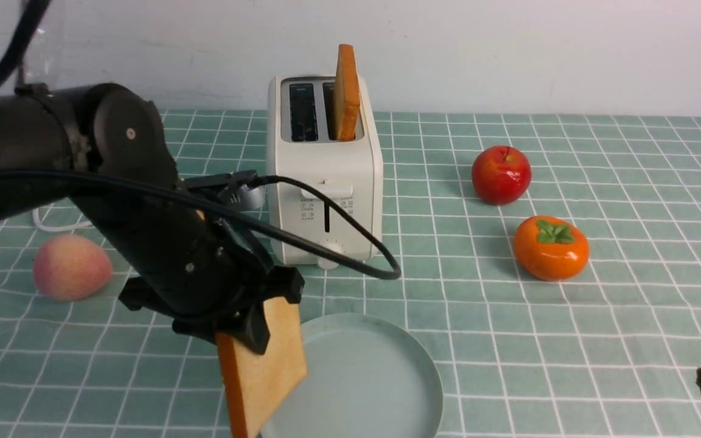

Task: Take toasted bread from bread machine on blue coffee table place on plate.
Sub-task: 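Place the slice of bread on the plate with the left gripper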

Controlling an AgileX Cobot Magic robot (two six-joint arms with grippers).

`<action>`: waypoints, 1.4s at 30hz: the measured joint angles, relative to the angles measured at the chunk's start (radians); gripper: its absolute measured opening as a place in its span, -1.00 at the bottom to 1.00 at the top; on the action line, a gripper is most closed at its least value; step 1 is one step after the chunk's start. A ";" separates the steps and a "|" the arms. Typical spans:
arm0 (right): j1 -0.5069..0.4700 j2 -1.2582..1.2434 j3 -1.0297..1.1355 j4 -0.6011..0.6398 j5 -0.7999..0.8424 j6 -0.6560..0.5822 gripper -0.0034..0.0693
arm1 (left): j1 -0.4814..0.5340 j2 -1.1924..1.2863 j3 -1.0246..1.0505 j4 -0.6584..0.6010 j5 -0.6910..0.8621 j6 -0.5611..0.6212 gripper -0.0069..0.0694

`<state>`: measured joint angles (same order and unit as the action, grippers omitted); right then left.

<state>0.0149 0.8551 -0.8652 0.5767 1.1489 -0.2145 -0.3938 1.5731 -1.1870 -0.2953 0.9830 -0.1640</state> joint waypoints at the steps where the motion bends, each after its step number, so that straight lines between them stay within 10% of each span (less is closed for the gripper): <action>1: 0.000 0.000 0.000 0.004 -0.001 0.000 -0.65 | 0.000 -0.003 0.000 0.003 0.000 0.000 -0.52; 14: 0.000 0.000 0.000 0.037 -0.018 0.000 -0.63 | 0.000 -0.142 0.000 0.019 0.011 -0.001 -0.52; 23: 0.000 0.000 0.000 0.051 -0.053 0.000 -0.61 | 0.000 -0.043 0.000 -0.355 0.020 0.197 -0.52; 33: 0.000 0.000 0.000 0.067 -0.057 -0.001 -0.61 | 0.000 0.197 0.000 -0.430 -0.034 0.320 -0.52; 42: 0.000 0.000 0.000 0.067 -0.062 -0.001 -0.61 | 0.000 0.218 -0.004 -0.306 -0.062 0.334 0.41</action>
<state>0.0149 0.8551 -0.8652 0.6435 1.0867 -0.2155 -0.3938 1.7915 -1.1911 -0.6011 0.9213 0.1705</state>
